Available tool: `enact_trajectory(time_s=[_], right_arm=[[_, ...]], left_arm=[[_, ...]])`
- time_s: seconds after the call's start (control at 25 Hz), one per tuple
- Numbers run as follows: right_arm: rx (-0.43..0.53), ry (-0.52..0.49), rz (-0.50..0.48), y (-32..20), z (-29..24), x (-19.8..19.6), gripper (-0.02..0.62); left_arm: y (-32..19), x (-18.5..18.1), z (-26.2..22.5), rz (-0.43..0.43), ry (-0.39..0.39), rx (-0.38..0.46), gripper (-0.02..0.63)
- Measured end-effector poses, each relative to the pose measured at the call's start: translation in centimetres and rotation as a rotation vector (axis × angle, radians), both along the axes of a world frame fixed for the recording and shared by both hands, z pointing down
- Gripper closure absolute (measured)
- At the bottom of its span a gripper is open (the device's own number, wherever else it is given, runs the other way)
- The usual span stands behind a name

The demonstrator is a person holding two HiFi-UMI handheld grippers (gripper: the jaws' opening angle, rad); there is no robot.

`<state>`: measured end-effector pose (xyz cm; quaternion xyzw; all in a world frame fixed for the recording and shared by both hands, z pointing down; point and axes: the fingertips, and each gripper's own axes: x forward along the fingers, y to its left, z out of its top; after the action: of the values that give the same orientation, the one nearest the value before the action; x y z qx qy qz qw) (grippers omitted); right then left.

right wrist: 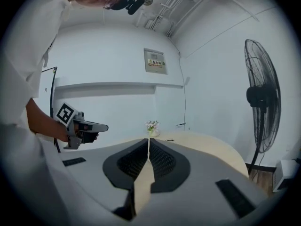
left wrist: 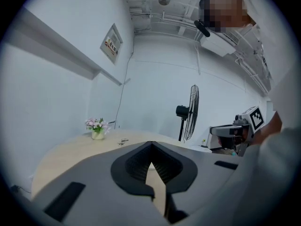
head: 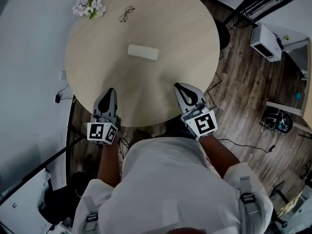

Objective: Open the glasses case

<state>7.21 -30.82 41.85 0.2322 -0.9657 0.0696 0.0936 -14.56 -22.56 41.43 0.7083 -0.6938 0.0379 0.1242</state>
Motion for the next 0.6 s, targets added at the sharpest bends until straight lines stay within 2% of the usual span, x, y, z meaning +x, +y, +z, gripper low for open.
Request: enact_trajectory(time_s=[0.2, 0.48, 0.6], right_arm=[[-0.022, 0.024, -0.092, -4.0, 2.9, -3.6, 0.568], [0.073, 0.115, -0.244, -7.4, 7.1, -7.3, 0.560], [0.139, 0.159, -0.275, -8.3, 8.9, -9.1, 0.491]], left_arm=[[-2.9, -1.1, 2.1, -0.006, -0.068, -0.081, 0.595], [-5.3, -1.8, 4.8, -0.001, -0.096, -0.126, 0.595], [-6.0, -2.1, 6.6, 0.044, -0.119, -0.135, 0.595]])
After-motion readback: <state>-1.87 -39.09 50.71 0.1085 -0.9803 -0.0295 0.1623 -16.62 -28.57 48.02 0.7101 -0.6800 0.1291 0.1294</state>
